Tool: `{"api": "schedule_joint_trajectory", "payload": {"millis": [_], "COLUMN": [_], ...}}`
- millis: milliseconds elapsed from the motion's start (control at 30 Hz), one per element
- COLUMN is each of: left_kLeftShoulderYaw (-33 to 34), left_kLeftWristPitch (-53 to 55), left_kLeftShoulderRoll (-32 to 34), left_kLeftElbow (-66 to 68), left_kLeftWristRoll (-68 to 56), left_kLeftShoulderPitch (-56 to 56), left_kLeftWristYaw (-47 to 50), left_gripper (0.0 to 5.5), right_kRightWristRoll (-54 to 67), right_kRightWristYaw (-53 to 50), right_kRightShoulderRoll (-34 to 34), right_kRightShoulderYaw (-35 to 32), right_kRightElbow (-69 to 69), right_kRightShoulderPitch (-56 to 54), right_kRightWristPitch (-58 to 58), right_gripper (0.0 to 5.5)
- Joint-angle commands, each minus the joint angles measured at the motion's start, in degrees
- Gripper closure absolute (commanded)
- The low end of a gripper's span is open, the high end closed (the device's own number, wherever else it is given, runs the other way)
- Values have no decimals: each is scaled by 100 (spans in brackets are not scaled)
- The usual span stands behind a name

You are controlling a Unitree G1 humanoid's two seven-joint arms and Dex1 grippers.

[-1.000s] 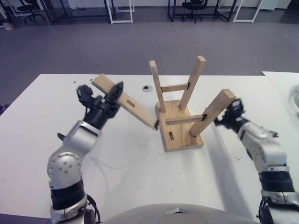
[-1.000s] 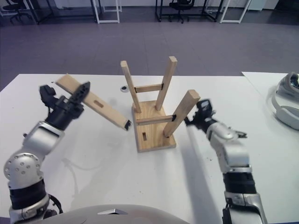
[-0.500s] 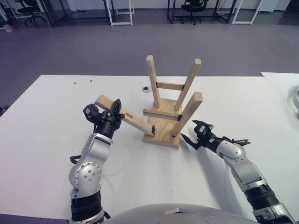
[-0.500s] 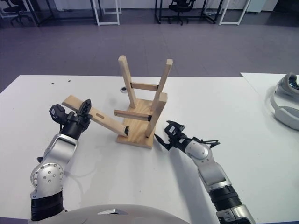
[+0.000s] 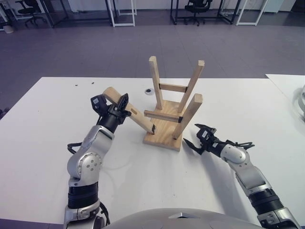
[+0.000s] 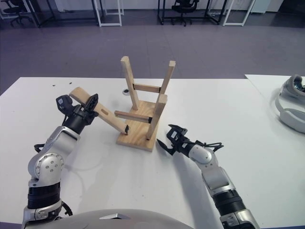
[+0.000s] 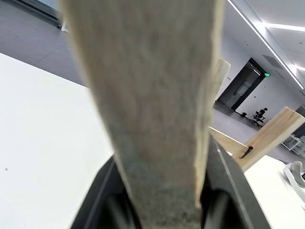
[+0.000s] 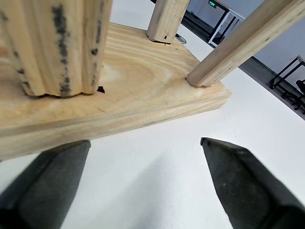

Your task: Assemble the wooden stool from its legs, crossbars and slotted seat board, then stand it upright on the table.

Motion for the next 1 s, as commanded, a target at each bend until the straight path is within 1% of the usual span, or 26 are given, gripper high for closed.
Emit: {"api": "schedule_joint_trajectory", "payload": {"millis": [33, 100, 233, 400, 500, 567, 600, 633, 700, 833, 867, 967, 1000], "left_kLeftShoulderYaw": [-738, -1082, -1597, -1643, -2011, -2106, -2020, -1919, -1743, -1613, -1456, -739, -551], "left_kLeftWristPitch": [686, 700, 725, 755, 804, 836, 887, 953, 1080, 1458, 1465, 1482, 1540], "left_kLeftShoulderRoll": [455, 501, 301, 228, 481, 525, 499, 484, 415, 450, 317, -426, -568], "left_kLeftElbow": [149, 200, 53, -70, 71, 116, 56, -8, -87, -239, -289, -572, -626], "left_kLeftWristRoll": [778, 1110, 1524, 1823, 2282, 2410, 2361, 2291, 2150, 1970, 1803, 713, 416], "left_kLeftShoulderPitch": [-142, -202, -44, 168, 26, 28, 24, 3, -36, -162, -218, -501, -542], "left_kLeftWristYaw": [45, 45, 215, 249, 114, 45, 39, 22, -47, -319, -348, -307, -268], "left_gripper": [447, 447, 447, 447, 447, 447, 447, 407, 368, 302, 290, 245, 245], "right_kRightWristRoll": [-114, -132, -129, -66, -73, -75, -78, -76, -78, -35, -9, 156, 186], "right_kRightWristYaw": [-30, -56, -72, -95, -95, -108, -113, -119, -126, -136, -147, -198, -212], "right_kRightShoulderRoll": [23, 48, 113, 167, 192, 226, 241, 258, 282, 296, 298, 356, 359], "right_kRightShoulderYaw": [-23, -38, -26, -104, -114, -123, -127, -135, -150, -232, -275, -482, -539], "right_kRightElbow": [-23, -56, -74, -166, -231, -249, -256, -268, -280, -252, -255, -285, -287], "right_kRightShoulderPitch": [-114, -127, -235, -229, -291, -335, -347, -347, -346, -430, -446, -456, -455], "right_kRightWristPitch": [1, 12, 54, 174, 238, 270, 286, 301, 326, 364, 383, 505, 547], "right_gripper": [116, 116, 116, 116, 116, 116, 116, 116, 116, 116, 116, 116, 116]}}
